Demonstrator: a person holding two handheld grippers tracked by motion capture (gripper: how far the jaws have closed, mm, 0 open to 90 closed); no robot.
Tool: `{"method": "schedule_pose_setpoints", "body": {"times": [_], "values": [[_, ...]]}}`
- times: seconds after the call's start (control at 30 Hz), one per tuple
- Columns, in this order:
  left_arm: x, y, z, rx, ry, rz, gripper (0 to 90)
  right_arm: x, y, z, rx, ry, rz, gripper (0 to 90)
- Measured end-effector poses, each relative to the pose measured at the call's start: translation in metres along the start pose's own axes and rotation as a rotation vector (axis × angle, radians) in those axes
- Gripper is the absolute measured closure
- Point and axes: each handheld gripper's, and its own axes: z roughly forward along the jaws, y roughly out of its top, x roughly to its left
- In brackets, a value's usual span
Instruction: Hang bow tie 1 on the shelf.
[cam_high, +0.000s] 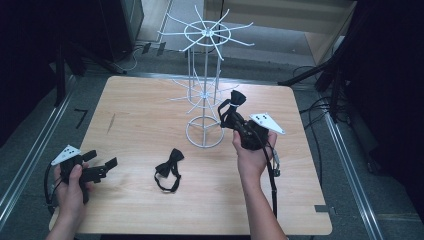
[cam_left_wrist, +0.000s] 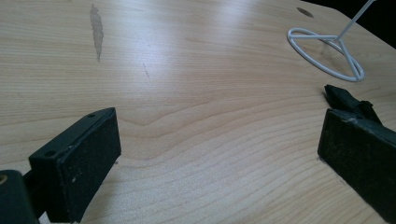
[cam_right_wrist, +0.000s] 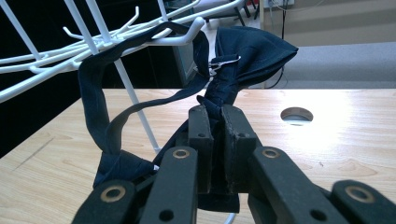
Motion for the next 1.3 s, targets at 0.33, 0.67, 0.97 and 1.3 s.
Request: {"method": "schedule_pose_setpoints", "body": {"times": [0.33,0.67,0.97,1.3], "values": [[0.0,0.0,0.0,-0.001,-0.003,-0.003,0.0,0.009,0.005,0.009,0.003,0.016,-0.01,84.2],[0.001,0.0,0.0,0.0,-0.006,-0.005,0.0,0.009,-0.004,0.018,0.04,0.028,-0.016,80.9],[0.0,0.0,0.0,0.001,-0.005,-0.003,0.0,0.001,-0.013,0.015,0.054,0.052,-0.003,62.3],[0.0,0.0,0.0,0.002,-0.003,-0.001,0.0,-0.007,-0.023,0.005,0.062,0.049,-0.042,44.0]]}}
